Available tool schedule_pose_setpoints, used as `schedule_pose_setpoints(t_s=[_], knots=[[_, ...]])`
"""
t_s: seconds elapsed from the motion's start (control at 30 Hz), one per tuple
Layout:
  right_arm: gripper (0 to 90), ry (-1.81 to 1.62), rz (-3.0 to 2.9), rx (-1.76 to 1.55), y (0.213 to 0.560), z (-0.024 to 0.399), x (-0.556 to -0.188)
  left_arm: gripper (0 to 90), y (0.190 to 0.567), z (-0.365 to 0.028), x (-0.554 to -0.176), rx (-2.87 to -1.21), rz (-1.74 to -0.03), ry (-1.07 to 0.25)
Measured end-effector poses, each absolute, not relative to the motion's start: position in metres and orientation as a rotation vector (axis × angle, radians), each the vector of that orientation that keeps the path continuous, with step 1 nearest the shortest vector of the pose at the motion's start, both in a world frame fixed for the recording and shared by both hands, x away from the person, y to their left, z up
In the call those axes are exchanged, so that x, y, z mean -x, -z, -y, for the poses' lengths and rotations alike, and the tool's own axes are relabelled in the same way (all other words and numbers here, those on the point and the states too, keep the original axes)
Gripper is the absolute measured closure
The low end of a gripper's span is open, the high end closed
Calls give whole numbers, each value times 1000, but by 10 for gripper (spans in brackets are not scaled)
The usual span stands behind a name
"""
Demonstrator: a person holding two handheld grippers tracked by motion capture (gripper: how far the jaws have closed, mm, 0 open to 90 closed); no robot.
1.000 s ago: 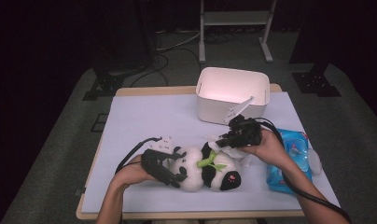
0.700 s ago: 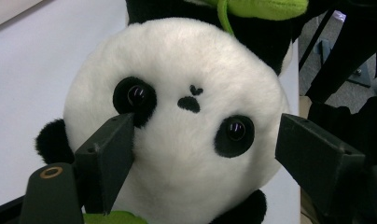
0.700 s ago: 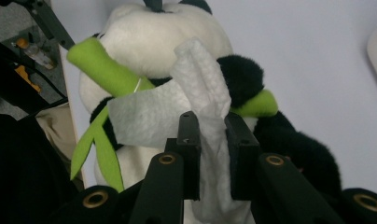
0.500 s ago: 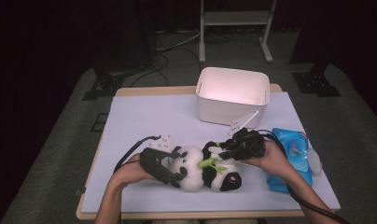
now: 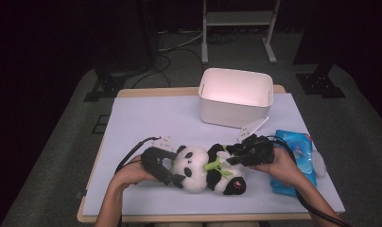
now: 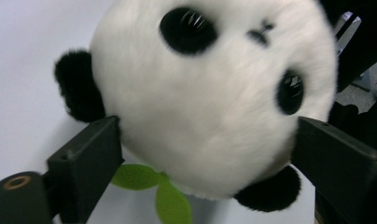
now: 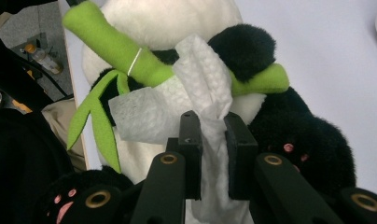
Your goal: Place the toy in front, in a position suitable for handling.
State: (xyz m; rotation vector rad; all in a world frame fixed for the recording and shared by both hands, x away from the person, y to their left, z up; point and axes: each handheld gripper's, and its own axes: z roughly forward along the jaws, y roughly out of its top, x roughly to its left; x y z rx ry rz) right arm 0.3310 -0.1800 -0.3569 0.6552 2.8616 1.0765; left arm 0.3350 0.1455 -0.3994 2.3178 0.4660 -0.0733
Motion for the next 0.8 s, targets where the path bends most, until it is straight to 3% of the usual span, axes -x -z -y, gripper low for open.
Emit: schedule_pose_setpoints(t_s=[0.27, 0.5, 0.8], knots=[[794, -1080, -2860, -658, 360, 188, -324, 34, 402, -142, -339, -2285, -460, 139], [794, -1096, -2843, -687, 358, 193, -323, 131, 394, -138, -337, -2271, -434, 142], [794, -1118, -2823, -615, 337, 179, -324, 134, 382, -130, -328, -2305, -424, 86]])
